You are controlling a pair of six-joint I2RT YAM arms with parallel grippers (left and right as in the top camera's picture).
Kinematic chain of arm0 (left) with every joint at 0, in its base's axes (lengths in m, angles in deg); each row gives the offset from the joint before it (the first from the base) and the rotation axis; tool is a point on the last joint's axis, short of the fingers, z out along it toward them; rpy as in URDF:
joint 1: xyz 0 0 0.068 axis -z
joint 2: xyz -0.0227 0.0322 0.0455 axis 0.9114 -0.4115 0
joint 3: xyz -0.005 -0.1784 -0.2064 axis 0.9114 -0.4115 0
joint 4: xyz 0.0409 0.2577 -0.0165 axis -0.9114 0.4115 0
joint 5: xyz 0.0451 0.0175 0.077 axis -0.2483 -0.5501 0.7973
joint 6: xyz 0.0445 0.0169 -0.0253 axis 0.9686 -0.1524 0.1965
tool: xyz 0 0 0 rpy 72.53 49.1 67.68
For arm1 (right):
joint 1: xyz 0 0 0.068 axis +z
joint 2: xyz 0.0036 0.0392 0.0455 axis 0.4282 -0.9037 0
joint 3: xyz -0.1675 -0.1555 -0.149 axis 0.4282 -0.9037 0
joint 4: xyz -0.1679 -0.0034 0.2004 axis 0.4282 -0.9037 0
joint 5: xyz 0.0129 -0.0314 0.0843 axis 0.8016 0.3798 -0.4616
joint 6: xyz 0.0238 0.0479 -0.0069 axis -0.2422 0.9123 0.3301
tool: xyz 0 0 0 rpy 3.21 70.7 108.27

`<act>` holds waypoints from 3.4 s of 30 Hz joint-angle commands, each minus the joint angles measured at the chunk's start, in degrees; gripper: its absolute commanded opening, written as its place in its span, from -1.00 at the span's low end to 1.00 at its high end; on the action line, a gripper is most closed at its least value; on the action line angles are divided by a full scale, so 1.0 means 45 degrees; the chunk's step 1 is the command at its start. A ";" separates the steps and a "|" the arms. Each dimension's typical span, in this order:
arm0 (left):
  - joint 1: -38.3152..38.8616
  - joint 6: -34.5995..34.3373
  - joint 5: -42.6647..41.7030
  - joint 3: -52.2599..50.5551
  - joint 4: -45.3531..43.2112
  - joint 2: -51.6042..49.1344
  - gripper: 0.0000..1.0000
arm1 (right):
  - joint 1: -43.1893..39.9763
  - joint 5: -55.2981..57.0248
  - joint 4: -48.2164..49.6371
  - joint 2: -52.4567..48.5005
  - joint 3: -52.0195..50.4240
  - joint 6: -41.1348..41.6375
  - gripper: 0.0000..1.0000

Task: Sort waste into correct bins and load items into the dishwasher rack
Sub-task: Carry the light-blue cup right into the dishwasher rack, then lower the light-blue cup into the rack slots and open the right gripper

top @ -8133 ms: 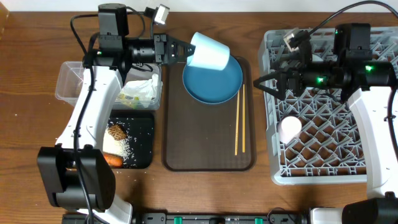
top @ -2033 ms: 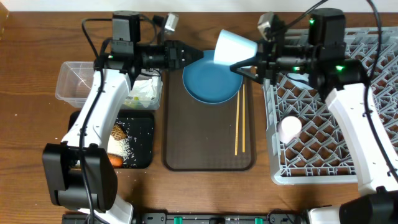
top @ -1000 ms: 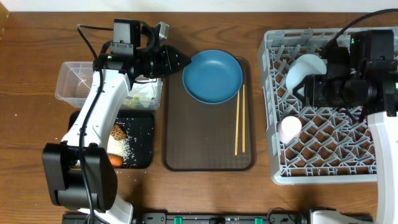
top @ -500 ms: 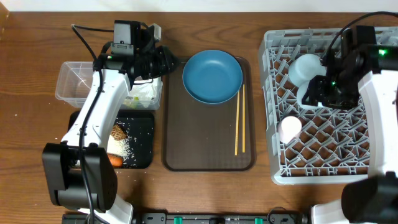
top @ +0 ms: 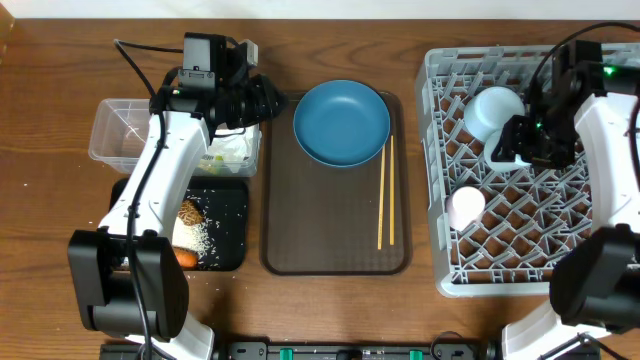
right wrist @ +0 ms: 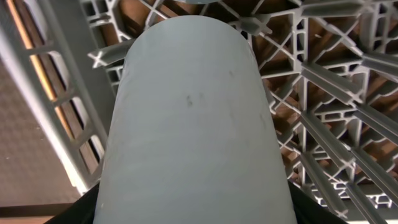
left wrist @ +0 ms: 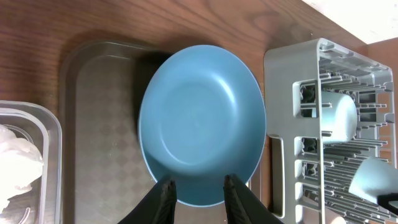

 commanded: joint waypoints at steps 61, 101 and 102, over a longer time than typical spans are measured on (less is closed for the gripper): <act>0.0039 0.0219 0.0112 -0.0049 0.0078 -0.0097 0.15 | -0.0272 -0.1035 -0.1336 -0.0593 0.2798 -0.0379 0.86; 0.0039 0.0413 0.0549 -0.0049 0.0078 -0.0097 -0.37 | 0.0185 -0.0743 0.1239 -0.0597 -0.1311 0.0447 -0.81; 0.0039 0.0418 0.0549 -0.0049 0.0078 -0.0097 -0.36 | 0.0185 -0.0797 0.1331 -0.0597 -0.1331 0.0457 -0.80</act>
